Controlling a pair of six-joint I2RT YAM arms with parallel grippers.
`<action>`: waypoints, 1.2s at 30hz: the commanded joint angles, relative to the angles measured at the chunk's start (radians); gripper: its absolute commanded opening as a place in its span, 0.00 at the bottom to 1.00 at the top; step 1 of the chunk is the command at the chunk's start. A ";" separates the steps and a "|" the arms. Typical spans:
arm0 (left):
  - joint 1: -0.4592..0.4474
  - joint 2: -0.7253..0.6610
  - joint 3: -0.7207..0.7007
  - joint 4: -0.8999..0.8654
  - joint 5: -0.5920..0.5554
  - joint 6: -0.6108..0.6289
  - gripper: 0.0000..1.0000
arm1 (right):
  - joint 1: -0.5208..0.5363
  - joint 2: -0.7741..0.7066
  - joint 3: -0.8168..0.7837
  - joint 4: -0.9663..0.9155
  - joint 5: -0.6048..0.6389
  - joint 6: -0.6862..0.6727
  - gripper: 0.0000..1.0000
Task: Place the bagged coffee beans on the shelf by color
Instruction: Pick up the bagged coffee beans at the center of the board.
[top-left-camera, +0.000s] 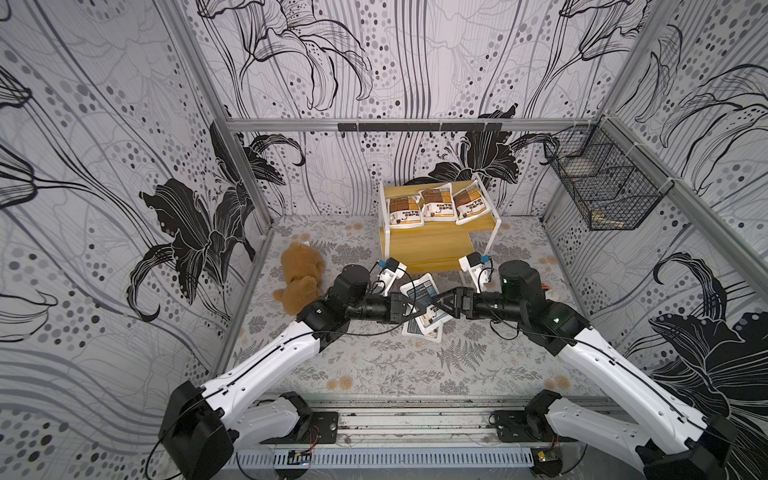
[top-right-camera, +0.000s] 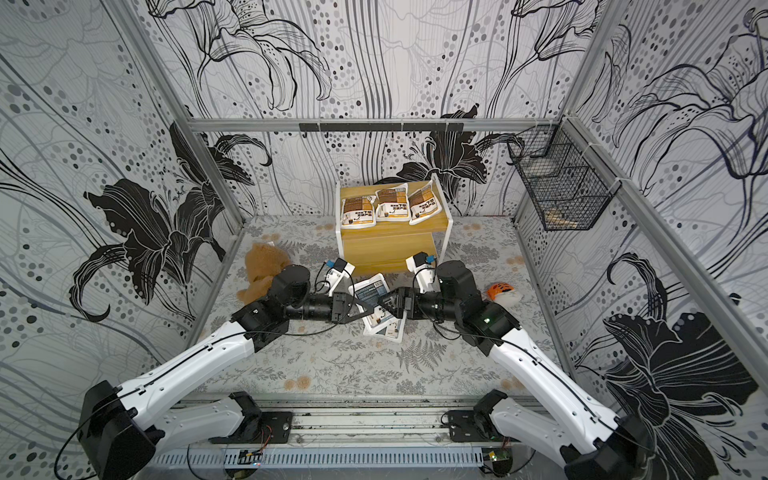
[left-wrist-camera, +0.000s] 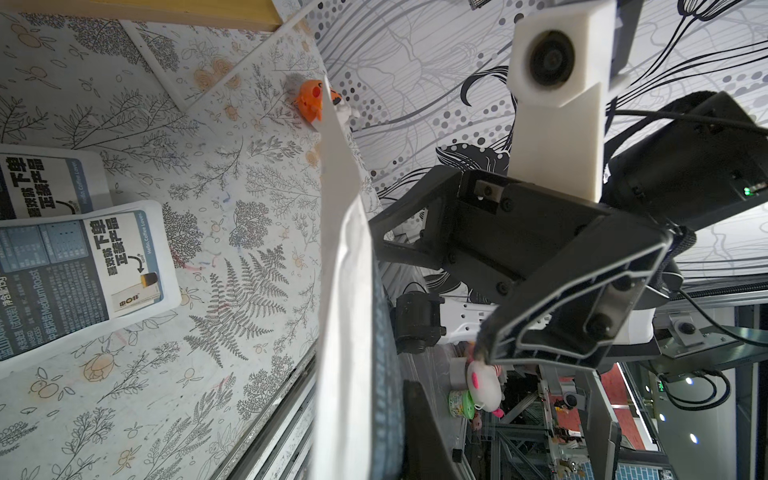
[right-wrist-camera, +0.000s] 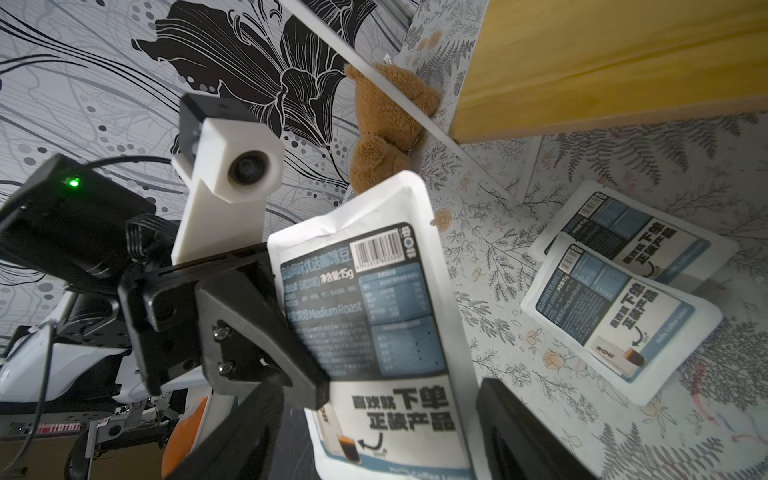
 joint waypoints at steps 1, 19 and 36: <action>0.013 -0.027 0.033 0.023 0.040 0.028 0.00 | -0.003 0.006 0.016 0.012 -0.055 -0.012 0.79; 0.058 -0.030 0.024 0.009 0.086 0.050 0.00 | -0.003 -0.026 -0.069 0.151 -0.161 0.033 0.74; 0.105 0.013 0.047 -0.058 0.077 0.079 0.00 | -0.004 -0.108 -0.187 0.250 -0.082 0.108 0.18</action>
